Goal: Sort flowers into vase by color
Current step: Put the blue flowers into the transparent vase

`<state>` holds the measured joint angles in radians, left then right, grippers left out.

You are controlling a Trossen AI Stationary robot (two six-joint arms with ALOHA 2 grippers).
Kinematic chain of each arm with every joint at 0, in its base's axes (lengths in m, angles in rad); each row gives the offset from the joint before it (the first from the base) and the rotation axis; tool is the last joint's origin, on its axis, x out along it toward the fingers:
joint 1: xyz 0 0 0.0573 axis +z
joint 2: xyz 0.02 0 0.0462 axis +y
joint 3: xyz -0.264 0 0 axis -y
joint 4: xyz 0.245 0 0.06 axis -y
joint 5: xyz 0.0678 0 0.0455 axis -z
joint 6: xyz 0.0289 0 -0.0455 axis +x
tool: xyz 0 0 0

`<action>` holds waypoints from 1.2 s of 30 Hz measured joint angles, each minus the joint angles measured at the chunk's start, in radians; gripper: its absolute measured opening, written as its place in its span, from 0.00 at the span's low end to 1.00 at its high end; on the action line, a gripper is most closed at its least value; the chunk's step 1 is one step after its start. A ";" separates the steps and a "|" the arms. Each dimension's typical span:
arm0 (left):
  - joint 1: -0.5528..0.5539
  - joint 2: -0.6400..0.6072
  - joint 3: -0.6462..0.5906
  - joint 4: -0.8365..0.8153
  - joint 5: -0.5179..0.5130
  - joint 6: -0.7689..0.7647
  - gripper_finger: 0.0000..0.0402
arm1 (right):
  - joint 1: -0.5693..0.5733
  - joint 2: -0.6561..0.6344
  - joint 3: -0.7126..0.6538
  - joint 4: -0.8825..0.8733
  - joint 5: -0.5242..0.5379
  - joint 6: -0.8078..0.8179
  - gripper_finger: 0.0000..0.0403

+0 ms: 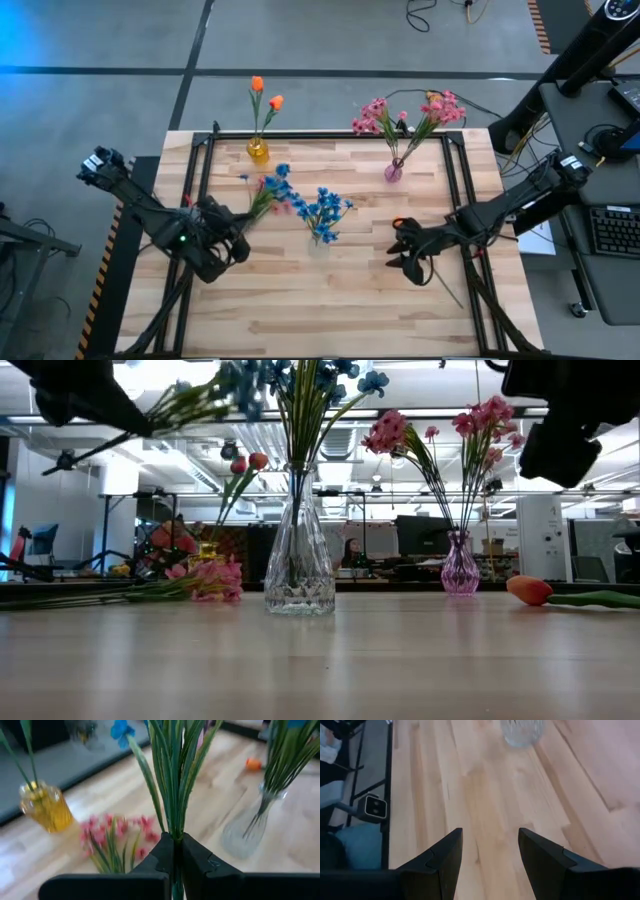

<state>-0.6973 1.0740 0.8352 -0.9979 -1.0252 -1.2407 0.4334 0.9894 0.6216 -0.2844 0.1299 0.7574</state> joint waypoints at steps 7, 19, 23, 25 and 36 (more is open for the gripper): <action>-0.090 -0.001 0.000 0.040 -0.218 0.051 0.00 | 0.020 0.000 0.000 0.091 0.075 -0.099 0.46; -0.198 0.000 0.000 0.431 -0.345 0.405 0.00 | 0.070 0.002 0.000 0.326 0.220 -0.337 0.46; -0.238 0.004 0.005 0.612 -0.383 0.617 0.00 | 0.086 0.003 0.000 0.386 0.240 -0.398 0.46; -0.249 0.010 0.005 0.717 -0.383 0.733 0.00 | 0.092 0.003 0.000 0.407 0.241 -0.421 0.46; -0.252 0.153 0.005 1.131 -0.168 1.139 0.00 | 0.110 0.149 0.000 0.698 0.246 -0.604 0.46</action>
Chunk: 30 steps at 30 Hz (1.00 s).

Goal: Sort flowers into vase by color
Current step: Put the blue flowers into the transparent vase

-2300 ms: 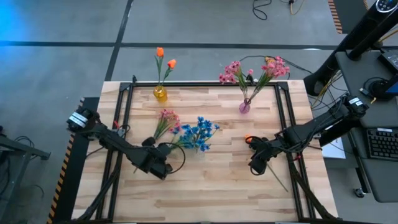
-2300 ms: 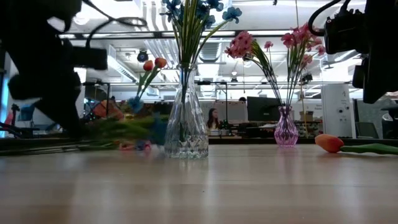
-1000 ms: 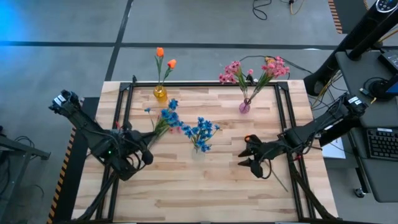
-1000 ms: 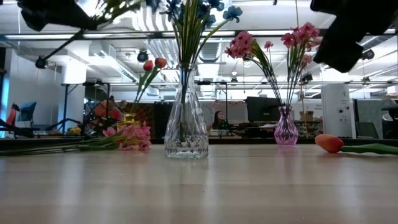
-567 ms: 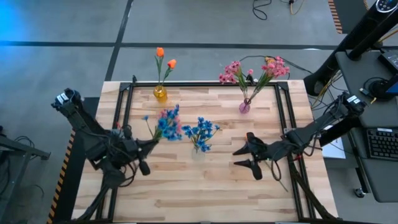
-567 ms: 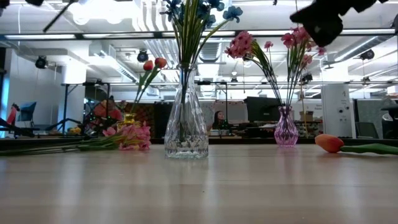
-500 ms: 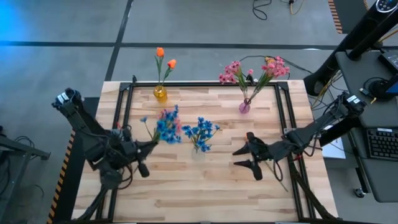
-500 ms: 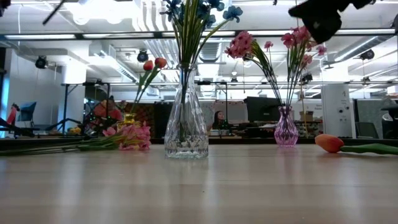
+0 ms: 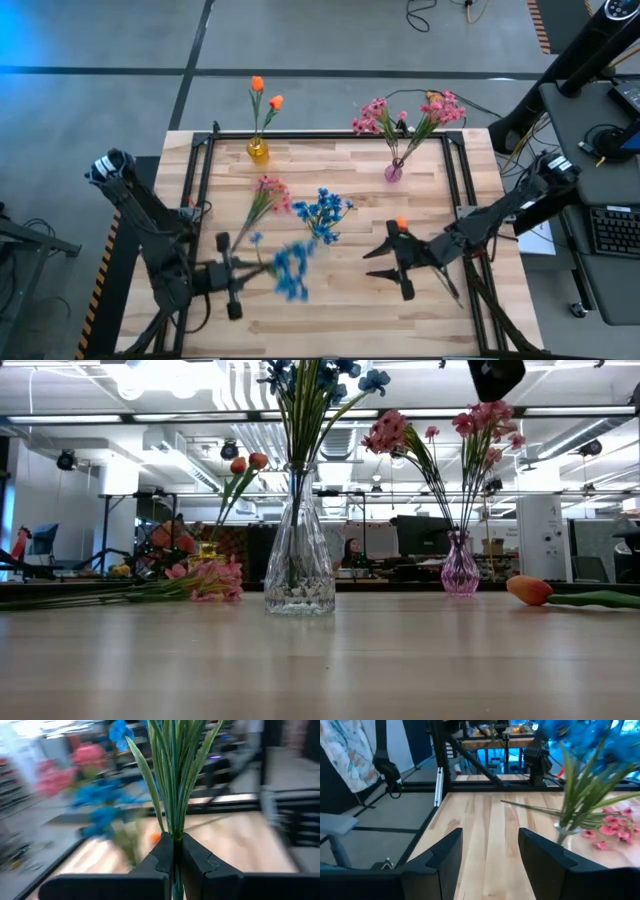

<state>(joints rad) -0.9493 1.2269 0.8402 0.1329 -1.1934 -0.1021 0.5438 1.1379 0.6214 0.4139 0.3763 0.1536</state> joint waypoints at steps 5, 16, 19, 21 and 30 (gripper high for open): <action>-0.001 0.068 0.000 0.314 0.197 0.256 0.00 | 0.003 0.081 0.022 0.062 -0.001 -0.014 0.46; 0.023 0.205 0.000 0.663 0.385 0.537 0.00 | 0.089 0.218 0.164 0.124 0.003 -0.164 0.46; 0.043 0.253 0.000 0.753 0.422 0.556 0.00 | 0.109 0.259 0.220 0.127 0.039 -0.209 0.46; 0.063 0.284 0.000 0.802 0.439 0.566 0.00 | 0.114 0.292 0.260 0.125 0.047 -0.249 0.46; 0.123 0.387 0.000 0.892 0.467 0.569 0.00 | 0.116 0.447 0.475 0.114 0.046 -0.383 0.46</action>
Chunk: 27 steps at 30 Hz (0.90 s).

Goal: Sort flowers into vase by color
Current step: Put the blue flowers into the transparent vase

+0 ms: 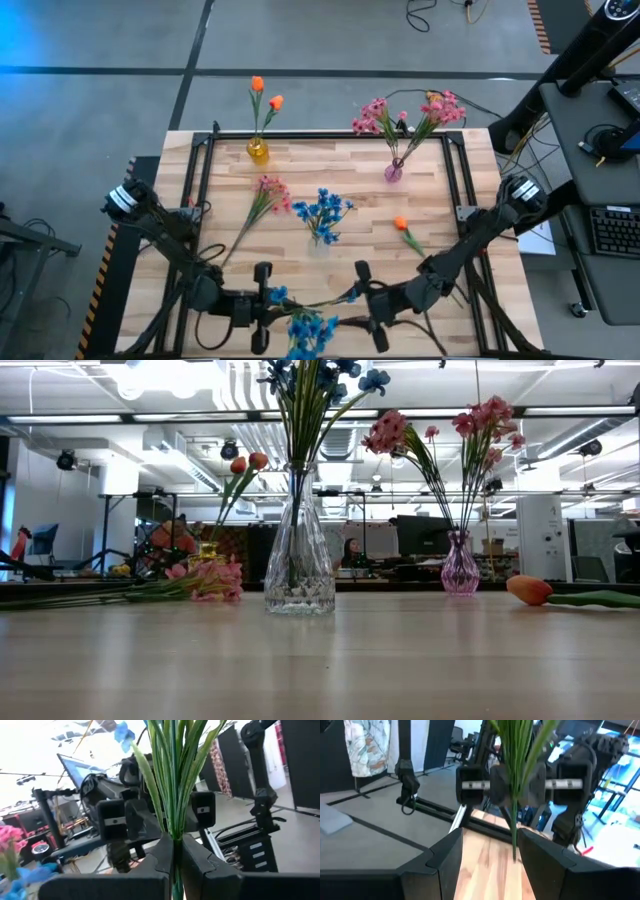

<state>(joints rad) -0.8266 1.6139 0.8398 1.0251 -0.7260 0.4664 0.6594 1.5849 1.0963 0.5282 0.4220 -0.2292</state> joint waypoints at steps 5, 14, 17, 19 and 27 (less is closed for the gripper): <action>0.004 0.024 0.000 0.042 0.116 0.019 0.00 | 0.001 0.050 0.088 0.000 0.031 -0.054 0.46; 0.019 0.041 0.000 0.058 0.118 0.002 0.00 | -0.008 0.075 0.143 0.006 0.044 -0.078 0.46; 0.036 0.054 0.000 0.069 0.117 -0.014 0.00 | -0.014 0.080 0.157 0.000 0.041 -0.077 0.47; 0.051 0.065 0.000 0.088 0.117 -0.026 0.00 | -0.019 0.083 0.164 0.001 0.039 -0.077 0.50; 0.078 0.087 0.000 0.121 0.122 -0.052 0.00 | -0.032 0.095 0.186 0.005 0.015 -0.023 0.65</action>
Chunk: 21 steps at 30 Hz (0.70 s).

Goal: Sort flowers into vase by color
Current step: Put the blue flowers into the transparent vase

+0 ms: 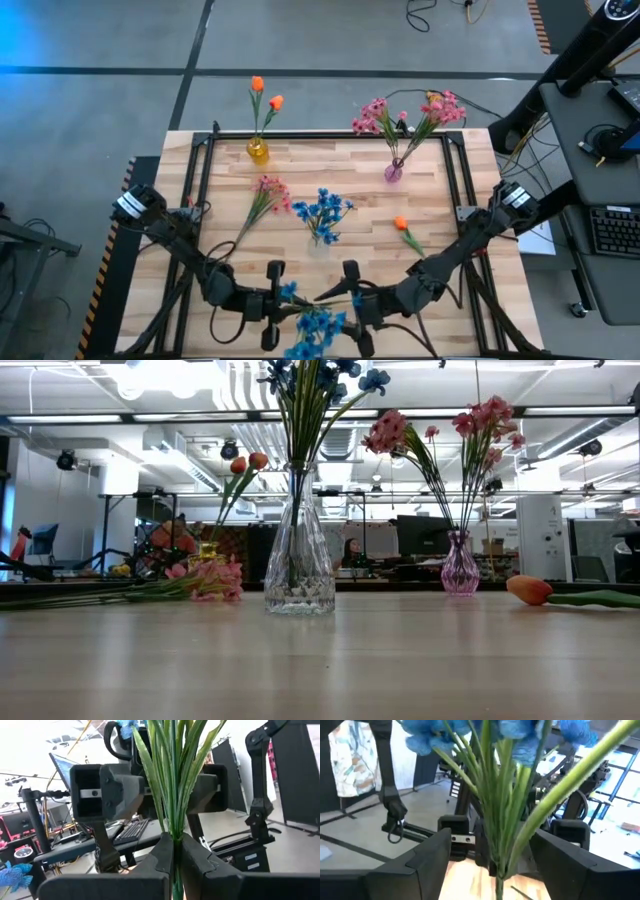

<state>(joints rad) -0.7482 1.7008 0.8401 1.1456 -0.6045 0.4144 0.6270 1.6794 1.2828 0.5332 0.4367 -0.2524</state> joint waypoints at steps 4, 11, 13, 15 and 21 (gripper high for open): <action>0.011 0.000 0.012 0.000 0.043 -0.016 0.00 | -0.021 0.000 0.000 -0.005 0.000 0.029 0.68; 0.026 0.000 0.015 -0.001 0.045 -0.041 0.00 | -0.040 0.004 0.005 0.008 -0.056 0.033 0.64; 0.031 0.000 0.015 -0.001 0.045 -0.051 0.00 | -0.043 0.004 0.007 0.008 -0.057 0.034 0.62; 0.039 0.000 0.015 -0.001 0.044 -0.064 0.00 | -0.044 0.004 0.007 0.007 -0.056 0.034 0.60; 0.055 0.000 0.015 -0.002 0.042 -0.084 0.00 | -0.052 0.004 0.007 0.007 -0.056 0.046 0.55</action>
<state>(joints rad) -0.6934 1.7012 0.8555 1.1440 -0.5629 0.3308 0.5755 1.6836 1.2896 0.5401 0.3809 -0.2065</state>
